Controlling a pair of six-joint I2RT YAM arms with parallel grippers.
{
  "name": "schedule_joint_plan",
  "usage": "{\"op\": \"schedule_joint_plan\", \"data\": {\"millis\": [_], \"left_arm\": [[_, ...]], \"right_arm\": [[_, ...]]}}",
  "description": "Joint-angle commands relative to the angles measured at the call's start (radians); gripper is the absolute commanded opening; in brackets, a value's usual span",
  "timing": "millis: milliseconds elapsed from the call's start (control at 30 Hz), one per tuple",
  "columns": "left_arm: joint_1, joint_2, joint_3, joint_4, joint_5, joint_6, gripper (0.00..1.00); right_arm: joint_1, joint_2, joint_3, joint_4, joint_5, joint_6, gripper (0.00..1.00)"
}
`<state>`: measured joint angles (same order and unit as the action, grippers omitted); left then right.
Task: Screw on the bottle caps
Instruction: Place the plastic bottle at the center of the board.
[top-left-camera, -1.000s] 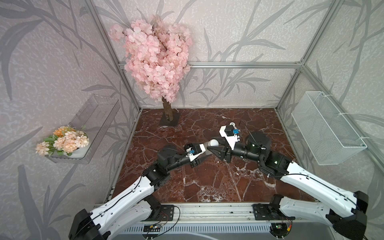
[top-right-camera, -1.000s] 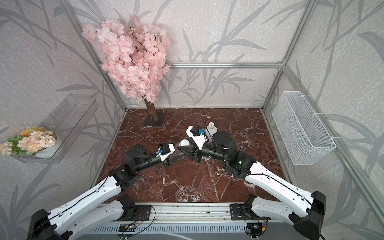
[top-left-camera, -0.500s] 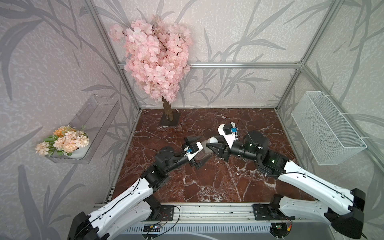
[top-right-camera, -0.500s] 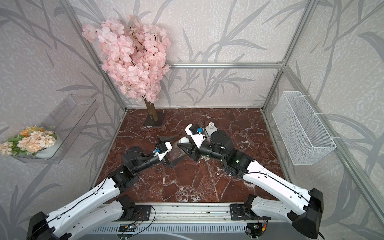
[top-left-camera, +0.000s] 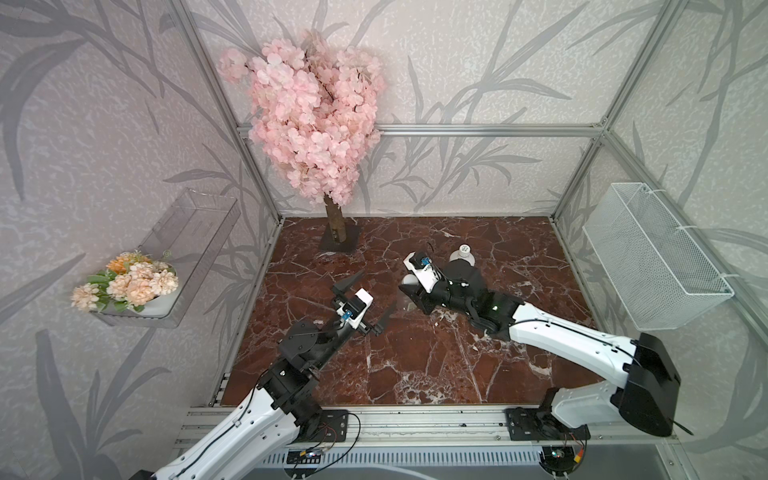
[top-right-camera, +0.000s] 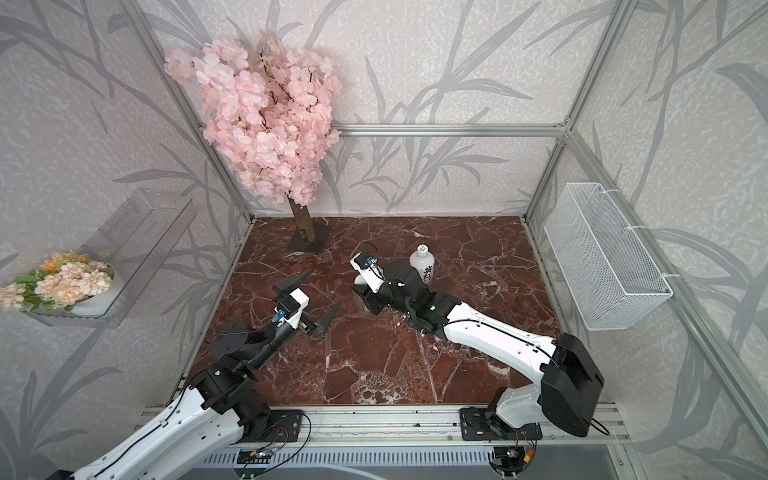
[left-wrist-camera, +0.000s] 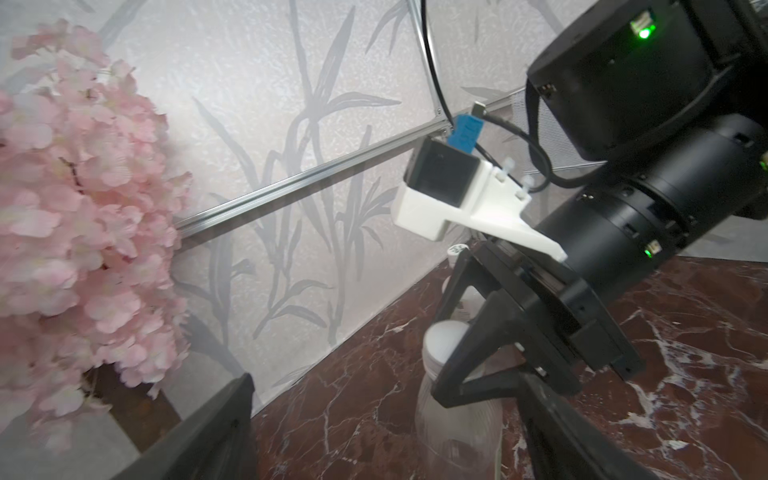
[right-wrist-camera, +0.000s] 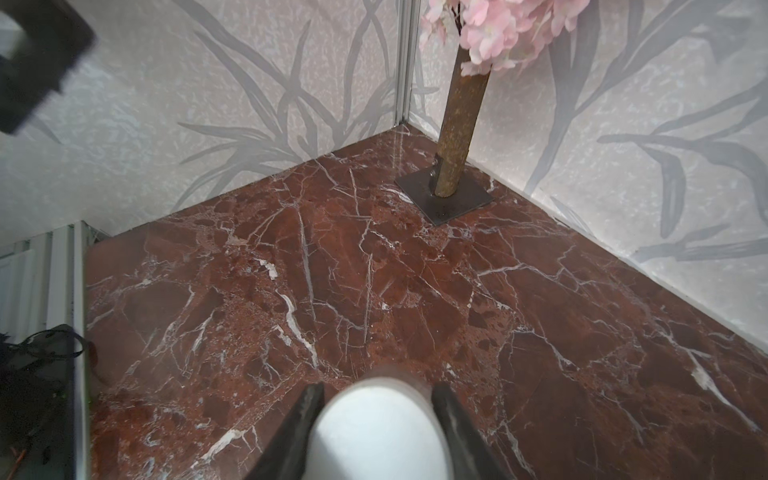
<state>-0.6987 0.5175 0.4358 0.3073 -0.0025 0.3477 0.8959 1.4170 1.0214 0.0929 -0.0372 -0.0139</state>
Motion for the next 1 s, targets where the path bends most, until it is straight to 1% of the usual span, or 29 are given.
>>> {"op": "schedule_joint_plan", "data": {"millis": [0,233,367,433,500,633,667,767,900,967], "left_arm": [[-0.002,-0.029,-0.015,0.016,-0.154,0.037,1.00],[-0.001,-0.019,-0.037,0.004,-0.178,0.018,1.00],[-0.001,0.008,-0.030,-0.014,-0.155,0.020,1.00],[-0.002,0.006,-0.032,-0.007,-0.155,0.019,1.00],[-0.002,0.000,-0.034,0.000,-0.158,0.023,1.00],[-0.002,0.005,-0.031,-0.015,-0.160,0.034,1.00],[-0.002,0.007,-0.031,-0.017,-0.160,0.035,1.00],[-0.002,0.007,-0.033,-0.010,-0.158,0.032,1.00],[-0.002,0.008,-0.032,-0.008,-0.158,0.033,1.00],[-0.002,0.007,-0.031,-0.011,-0.156,0.034,1.00]], "right_arm": [[0.005,0.038,-0.033,0.163,0.033,0.020,0.00],[0.002,0.145,0.009,0.174,0.027,0.062,0.00],[0.000,0.176,0.019,0.161,0.037,0.075,0.00],[0.000,0.184,0.024,0.150,0.037,0.082,0.03],[-0.001,0.191,0.034,0.132,0.037,0.094,0.10],[-0.001,0.188,0.038,0.114,0.041,0.100,0.16],[-0.002,0.186,0.041,0.106,0.038,0.100,0.20],[-0.002,0.183,0.048,0.080,0.031,0.095,0.37],[-0.001,0.180,0.051,0.066,0.033,0.098,0.50],[-0.001,0.178,0.053,0.063,0.033,0.101,0.54]]}}
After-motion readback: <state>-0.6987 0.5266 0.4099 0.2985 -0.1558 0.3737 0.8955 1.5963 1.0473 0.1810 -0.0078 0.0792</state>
